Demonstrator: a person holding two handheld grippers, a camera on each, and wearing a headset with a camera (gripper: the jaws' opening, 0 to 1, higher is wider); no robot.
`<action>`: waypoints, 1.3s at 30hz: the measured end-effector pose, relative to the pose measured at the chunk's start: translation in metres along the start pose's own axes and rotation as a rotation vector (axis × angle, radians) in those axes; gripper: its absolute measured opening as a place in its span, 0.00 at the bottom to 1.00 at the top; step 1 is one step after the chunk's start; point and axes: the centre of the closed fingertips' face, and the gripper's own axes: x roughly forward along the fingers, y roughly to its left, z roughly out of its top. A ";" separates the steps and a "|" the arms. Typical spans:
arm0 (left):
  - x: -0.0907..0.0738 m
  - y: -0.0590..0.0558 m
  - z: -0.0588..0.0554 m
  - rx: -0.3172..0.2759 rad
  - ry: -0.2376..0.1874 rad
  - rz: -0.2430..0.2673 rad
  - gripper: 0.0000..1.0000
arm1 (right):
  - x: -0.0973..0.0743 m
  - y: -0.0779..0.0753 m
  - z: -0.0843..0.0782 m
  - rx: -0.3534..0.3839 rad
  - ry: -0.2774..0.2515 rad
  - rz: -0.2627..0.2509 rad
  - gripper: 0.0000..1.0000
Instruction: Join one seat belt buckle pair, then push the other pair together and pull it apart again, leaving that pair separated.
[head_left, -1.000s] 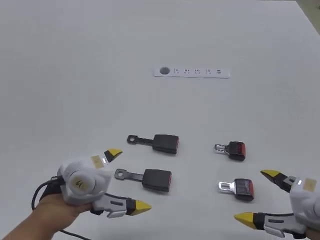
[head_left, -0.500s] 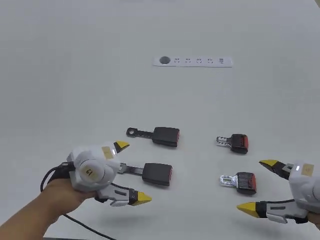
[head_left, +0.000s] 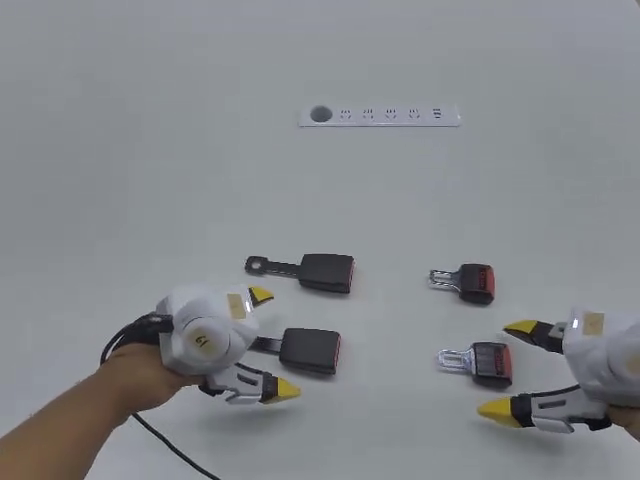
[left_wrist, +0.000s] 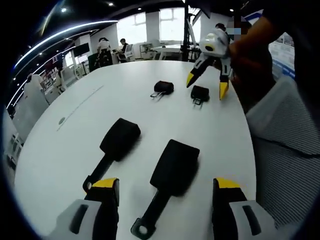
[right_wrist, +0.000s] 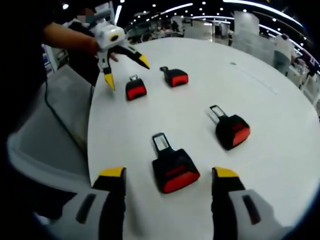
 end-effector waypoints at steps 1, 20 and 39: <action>0.003 0.001 0.000 0.013 0.003 0.001 0.78 | 0.000 0.000 0.000 0.003 0.004 0.003 0.71; 0.025 -0.006 -0.007 0.077 0.041 -0.107 0.51 | 0.004 -0.002 0.000 -0.087 0.038 0.075 0.55; 0.023 -0.010 -0.004 0.155 0.005 -0.154 0.36 | 0.004 0.004 0.001 -0.164 -0.003 0.148 0.35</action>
